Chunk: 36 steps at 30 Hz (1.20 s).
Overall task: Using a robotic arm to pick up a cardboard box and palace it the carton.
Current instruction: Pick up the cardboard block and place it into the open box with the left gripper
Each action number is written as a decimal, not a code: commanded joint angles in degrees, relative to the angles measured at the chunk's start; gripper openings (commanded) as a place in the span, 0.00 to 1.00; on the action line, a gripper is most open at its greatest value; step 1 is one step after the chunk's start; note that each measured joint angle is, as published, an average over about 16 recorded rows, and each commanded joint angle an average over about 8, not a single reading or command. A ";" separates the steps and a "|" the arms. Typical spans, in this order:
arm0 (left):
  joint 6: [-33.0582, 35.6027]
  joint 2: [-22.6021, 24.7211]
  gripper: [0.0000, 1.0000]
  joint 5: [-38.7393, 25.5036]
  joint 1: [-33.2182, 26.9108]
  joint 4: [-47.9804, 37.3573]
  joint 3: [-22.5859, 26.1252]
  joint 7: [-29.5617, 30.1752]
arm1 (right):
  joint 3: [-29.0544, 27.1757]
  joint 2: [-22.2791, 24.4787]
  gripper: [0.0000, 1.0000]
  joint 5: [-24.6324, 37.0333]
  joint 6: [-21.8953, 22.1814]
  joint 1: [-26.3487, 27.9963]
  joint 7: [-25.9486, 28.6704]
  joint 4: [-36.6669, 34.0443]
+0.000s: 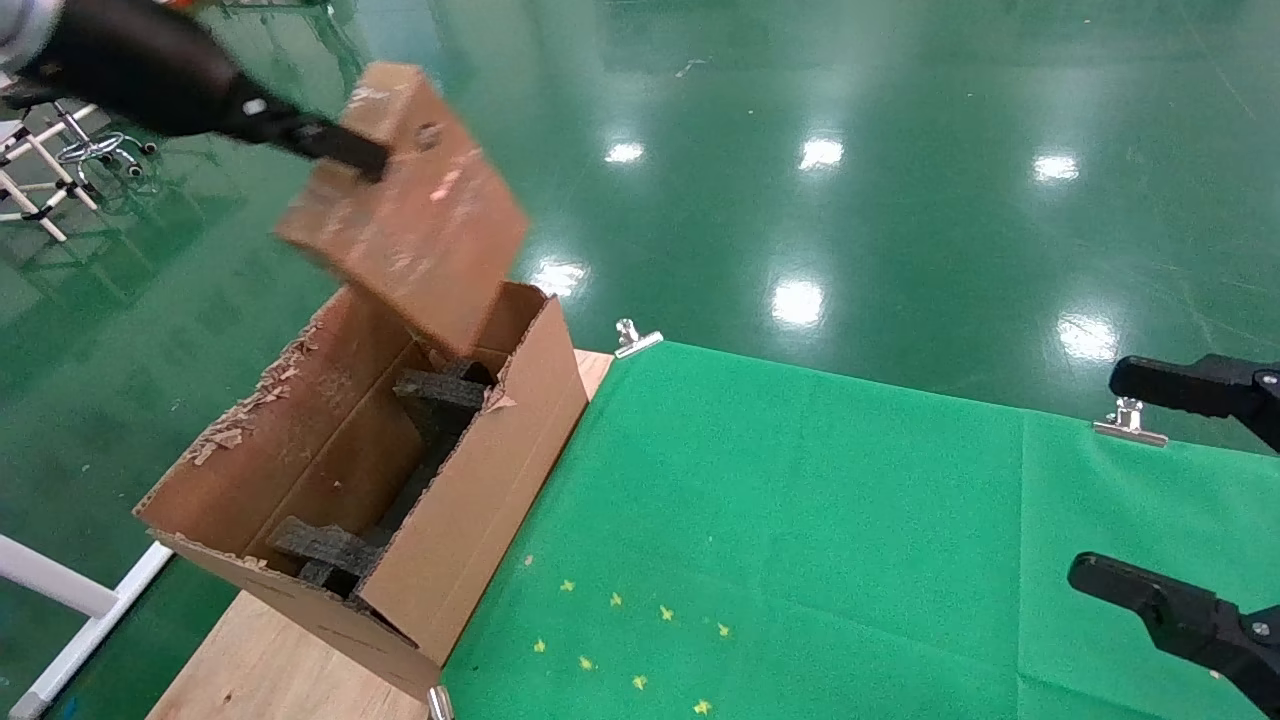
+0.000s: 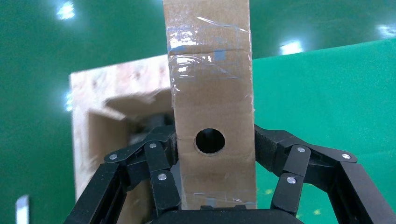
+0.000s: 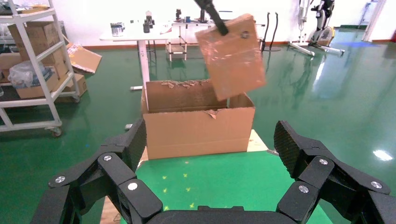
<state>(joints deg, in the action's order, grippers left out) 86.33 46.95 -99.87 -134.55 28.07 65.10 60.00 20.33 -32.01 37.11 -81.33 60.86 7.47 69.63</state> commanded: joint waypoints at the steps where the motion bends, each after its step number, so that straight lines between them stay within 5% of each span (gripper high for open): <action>1: -0.32 -1.13 0.00 -1.13 -0.90 -3.28 0.38 -3.07 | 0.00 0.00 1.00 0.00 0.00 0.00 0.00 0.00; 16: -6.54 -3.96 0.00 -4.41 3.09 -19.58 2.54 -19.67 | 0.00 0.00 1.00 0.00 0.00 0.00 0.00 0.00; 26: -17.93 -4.47 0.00 -3.11 8.71 -24.65 1.52 -22.94 | 0.00 0.00 1.00 0.00 0.00 0.00 0.00 0.00; 36: -17.84 -3.80 0.00 -0.06 10.21 -25.95 -0.51 -24.85 | 0.00 0.00 1.00 0.00 0.00 0.00 0.00 0.00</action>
<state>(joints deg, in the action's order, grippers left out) 68.42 43.09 -100.37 -124.44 2.05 64.89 35.29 20.33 -32.01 37.11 -81.33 60.86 7.47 69.63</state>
